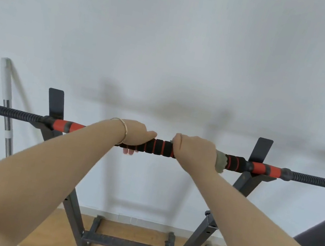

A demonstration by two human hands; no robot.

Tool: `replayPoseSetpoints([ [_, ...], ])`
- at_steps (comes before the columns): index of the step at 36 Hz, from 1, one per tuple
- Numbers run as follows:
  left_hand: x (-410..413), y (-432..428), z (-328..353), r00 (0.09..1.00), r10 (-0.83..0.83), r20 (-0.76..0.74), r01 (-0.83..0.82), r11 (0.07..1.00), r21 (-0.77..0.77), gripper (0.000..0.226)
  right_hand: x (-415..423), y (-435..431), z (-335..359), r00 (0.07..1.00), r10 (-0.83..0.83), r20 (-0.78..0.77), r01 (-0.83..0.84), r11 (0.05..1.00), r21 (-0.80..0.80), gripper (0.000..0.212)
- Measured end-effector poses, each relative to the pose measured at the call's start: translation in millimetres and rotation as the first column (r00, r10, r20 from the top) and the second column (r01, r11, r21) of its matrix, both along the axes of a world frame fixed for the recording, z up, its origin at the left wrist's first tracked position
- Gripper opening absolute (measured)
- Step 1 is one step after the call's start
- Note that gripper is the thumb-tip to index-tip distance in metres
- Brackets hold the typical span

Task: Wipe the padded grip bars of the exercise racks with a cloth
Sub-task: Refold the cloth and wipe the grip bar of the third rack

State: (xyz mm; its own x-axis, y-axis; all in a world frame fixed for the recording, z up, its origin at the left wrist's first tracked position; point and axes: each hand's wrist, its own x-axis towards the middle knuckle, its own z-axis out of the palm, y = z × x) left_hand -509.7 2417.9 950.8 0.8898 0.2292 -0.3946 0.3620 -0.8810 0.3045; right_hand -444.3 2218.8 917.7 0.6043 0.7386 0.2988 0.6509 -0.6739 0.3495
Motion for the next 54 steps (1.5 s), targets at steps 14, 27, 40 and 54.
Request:
replayPoseSetpoints([
  [14,-29,-14,-47,0.721,-0.274,0.636,-0.207,0.791,0.576,0.046,11,18,38,0.664,-0.19,-0.723,0.23,0.972,-0.043,0.028],
  [27,-15,11,-6,0.981,-0.05,0.187,0.013,0.981,0.194,0.047,2,6,10,0.961,0.252,-0.111,-0.235,0.961,0.146,0.017],
  [40,-26,14,-24,0.904,-0.388,0.181,0.142,0.671,0.728,0.024,-9,-4,17,0.82,0.324,-0.472,-0.082,0.882,0.463,0.058],
  [54,-39,2,-40,0.813,-0.401,0.421,-0.057,0.666,0.744,0.033,-3,43,40,0.666,-0.119,-0.736,0.099,0.993,-0.07,0.033],
])
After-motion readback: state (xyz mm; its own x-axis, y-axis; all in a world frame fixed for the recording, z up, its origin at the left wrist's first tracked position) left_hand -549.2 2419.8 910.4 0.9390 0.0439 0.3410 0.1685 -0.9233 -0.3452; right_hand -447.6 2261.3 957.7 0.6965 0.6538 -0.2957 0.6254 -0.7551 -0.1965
